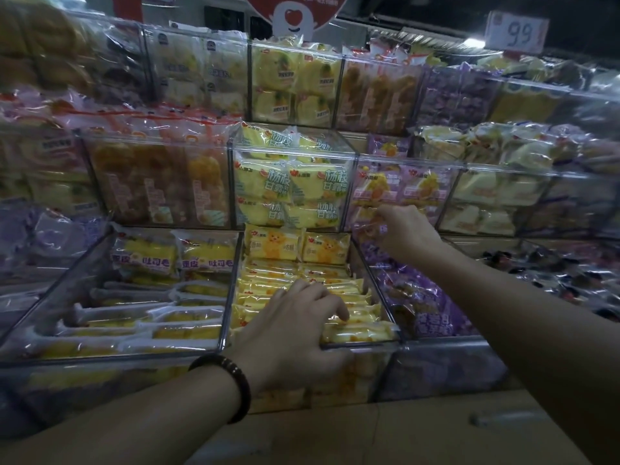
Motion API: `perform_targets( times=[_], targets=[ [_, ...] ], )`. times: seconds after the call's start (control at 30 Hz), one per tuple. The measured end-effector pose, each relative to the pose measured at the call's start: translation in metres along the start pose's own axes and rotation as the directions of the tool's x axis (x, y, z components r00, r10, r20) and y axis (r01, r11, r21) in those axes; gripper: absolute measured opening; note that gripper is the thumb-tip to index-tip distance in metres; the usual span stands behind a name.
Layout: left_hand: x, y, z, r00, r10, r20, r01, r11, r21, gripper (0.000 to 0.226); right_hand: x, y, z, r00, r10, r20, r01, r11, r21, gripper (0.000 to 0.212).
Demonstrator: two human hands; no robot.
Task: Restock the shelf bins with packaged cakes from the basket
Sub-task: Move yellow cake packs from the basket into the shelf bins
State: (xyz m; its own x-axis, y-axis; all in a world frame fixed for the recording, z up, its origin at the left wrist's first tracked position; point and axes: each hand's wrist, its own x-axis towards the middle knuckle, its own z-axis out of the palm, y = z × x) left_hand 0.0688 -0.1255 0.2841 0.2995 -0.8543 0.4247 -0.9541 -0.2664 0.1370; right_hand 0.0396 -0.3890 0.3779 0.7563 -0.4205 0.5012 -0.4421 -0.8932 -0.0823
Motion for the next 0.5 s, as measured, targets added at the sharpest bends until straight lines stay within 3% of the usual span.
perform_targets(
  times=[0.07, 0.17, 0.27, 0.37, 0.43, 0.5],
  targets=[
    [-0.001, 0.001, -0.001, 1.000, -0.001, -0.028, 0.000, 1.000, -0.021, 0.045, -0.023, 0.001, -0.005, 0.998, 0.014, -0.064, -0.013, 1.000, 0.017, 0.045],
    [-0.003, 0.001, -0.002, 0.993, 0.054, -0.108, -0.054, 0.998, -0.006, 0.035, -0.072, -0.013, -0.012, 0.983, -0.027, -0.181, 0.049, 0.991, 0.123, 0.028],
    [-0.016, 0.005, -0.002, 0.952, 0.232, -0.198, -0.211, 0.970, 0.123, 0.022, -0.146, -0.040, -0.006, 0.954, -0.072, -0.292, 0.155, 0.950, 0.272, 0.009],
    [-0.045, 0.014, 0.013, 0.866, 0.437, -0.244, -0.356, 0.880, 0.314, 0.015, -0.220, -0.061, 0.016, 0.935, -0.134, -0.329, 0.233, 0.931, 0.282, 0.007],
    [-0.078, 0.025, 0.034, 0.854, 0.452, -0.259, -0.383, 0.881, 0.277, 0.011, -0.261, -0.065, 0.035, 0.921, -0.164, -0.352, 0.271, 0.920, 0.282, 0.009],
    [-0.116, 0.029, 0.061, 0.891, 0.387, -0.237, -0.348, 0.918, 0.191, 0.010, -0.294, -0.067, 0.055, 0.902, -0.192, -0.385, 0.301, 0.922, 0.244, 0.007]
  ],
)
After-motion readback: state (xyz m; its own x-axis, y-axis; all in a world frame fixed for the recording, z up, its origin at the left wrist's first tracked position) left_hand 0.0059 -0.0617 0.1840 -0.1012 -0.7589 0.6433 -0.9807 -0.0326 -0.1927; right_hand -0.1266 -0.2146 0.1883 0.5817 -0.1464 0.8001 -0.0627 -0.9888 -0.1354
